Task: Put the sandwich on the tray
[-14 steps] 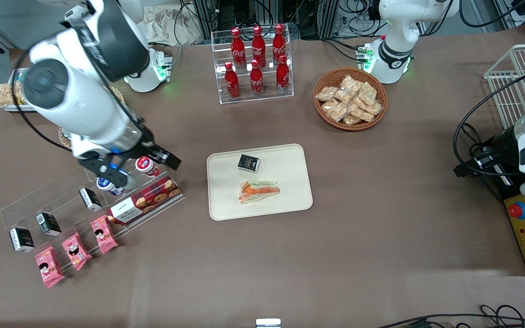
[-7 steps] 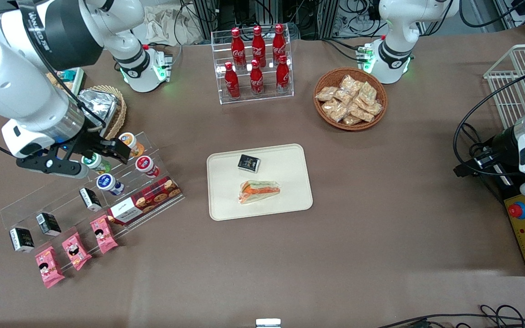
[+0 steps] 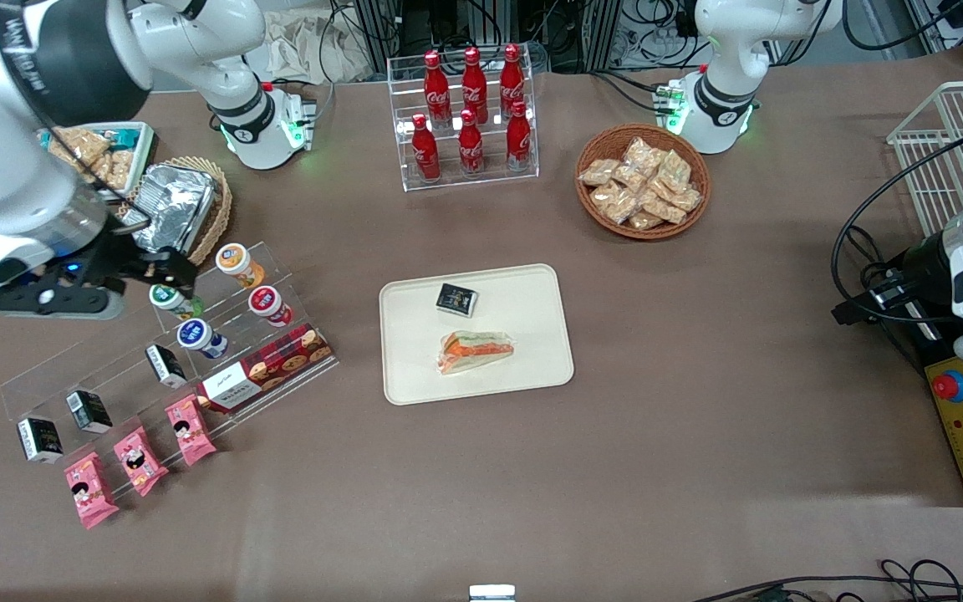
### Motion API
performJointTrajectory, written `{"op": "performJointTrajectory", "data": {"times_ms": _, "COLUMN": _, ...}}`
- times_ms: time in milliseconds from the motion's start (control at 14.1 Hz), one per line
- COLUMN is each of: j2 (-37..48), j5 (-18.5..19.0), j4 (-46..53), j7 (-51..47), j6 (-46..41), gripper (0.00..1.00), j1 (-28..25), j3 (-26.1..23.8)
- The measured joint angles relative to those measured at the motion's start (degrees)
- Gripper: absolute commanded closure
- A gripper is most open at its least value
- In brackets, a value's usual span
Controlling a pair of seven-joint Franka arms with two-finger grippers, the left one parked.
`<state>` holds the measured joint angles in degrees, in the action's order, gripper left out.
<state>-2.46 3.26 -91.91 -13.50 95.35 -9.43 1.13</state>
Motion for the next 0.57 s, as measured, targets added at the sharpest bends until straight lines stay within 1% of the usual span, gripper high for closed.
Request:
{"op": "performJointTrajectory", "data": {"times_ms": 213, "j2": -0.1, "j5": 0.0, "j4": 0.0, "j7": 2.5, "j6": 0.5, "gripper": 0.03, "j1": 3.0, "j3": 0.1}}
{"op": "performJointTrajectory", "data": {"times_ms": 568, "j2": -0.8, "j5": 0.0, "j4": 0.5, "j7": 4.9, "j6": 1.1, "gripper": 0.03, "j1": 3.3, "j3": 1.3}}
